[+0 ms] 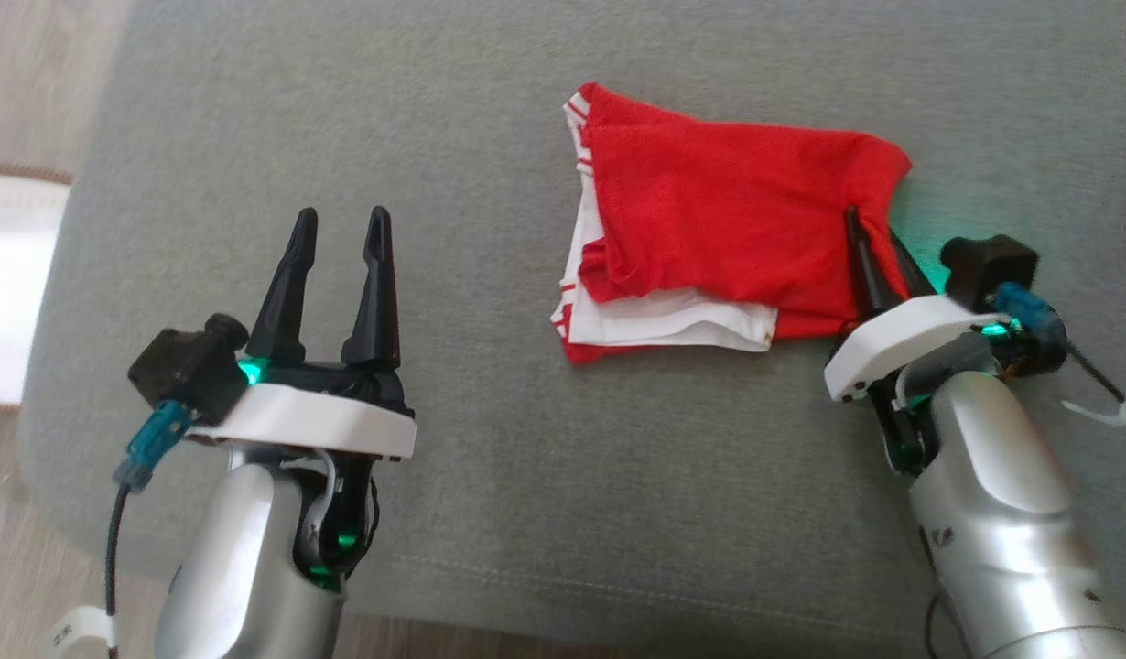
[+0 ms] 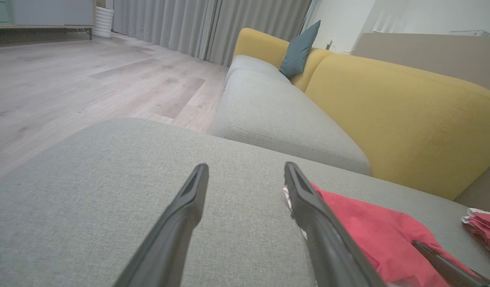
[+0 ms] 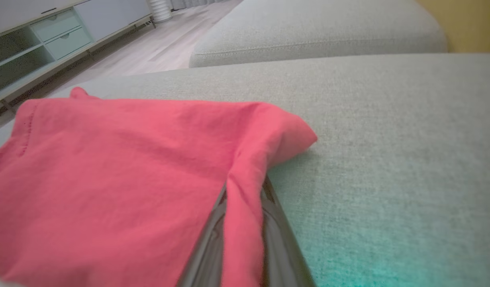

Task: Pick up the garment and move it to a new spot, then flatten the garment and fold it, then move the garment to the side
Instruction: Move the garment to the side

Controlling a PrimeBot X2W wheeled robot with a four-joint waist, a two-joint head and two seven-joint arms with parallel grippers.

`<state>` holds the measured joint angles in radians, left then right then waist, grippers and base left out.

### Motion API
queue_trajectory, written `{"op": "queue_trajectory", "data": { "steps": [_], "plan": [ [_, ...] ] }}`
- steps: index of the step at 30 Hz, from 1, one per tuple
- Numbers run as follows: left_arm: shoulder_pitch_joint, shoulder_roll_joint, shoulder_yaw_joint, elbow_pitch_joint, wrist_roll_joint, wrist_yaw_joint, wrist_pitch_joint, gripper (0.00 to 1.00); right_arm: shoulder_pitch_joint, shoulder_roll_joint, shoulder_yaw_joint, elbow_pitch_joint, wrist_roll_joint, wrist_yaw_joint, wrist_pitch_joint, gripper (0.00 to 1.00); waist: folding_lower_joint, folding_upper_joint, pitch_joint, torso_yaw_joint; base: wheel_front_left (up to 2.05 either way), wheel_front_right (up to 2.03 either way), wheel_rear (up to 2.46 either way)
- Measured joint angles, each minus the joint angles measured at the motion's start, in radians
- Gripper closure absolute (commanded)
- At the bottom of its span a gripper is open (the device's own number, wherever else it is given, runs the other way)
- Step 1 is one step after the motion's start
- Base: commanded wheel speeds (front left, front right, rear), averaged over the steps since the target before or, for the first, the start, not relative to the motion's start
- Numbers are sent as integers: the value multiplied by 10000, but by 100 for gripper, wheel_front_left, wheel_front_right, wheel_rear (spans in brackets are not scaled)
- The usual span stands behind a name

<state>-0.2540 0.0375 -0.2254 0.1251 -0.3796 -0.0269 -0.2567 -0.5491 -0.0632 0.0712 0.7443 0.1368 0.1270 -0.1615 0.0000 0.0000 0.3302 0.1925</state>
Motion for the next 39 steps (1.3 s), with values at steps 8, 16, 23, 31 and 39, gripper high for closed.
{"op": "queue_trajectory", "data": {
  "steps": [8,16,23,31,39],
  "plan": [
    [46,4,94,90,171,2,0,0,-161,-190,589,-215,-1603,0,-382,100,0,0,-466,-970,0,0,0],
    [25,4,82,8,276,-13,-2,0,-945,-1582,934,-1055,-1839,0,-38,100,-1,0,-561,-2116,0,0,0],
    [-439,4,130,-10,629,-272,0,0,-1622,-3058,874,-1572,-1720,0,564,100,0,0,128,-2972,0,0,0],
    [-1149,2,472,56,894,-539,-2,0,-1796,-3584,-846,-1965,-2006,0,1108,100,1,0,1190,-3539,0,0,0],
    [-1258,0,525,150,1087,-719,-2,0,-1526,-2907,-2052,-2579,-2612,0,1680,100,1,0,1733,-3972,0,0,0]
  ]
}}
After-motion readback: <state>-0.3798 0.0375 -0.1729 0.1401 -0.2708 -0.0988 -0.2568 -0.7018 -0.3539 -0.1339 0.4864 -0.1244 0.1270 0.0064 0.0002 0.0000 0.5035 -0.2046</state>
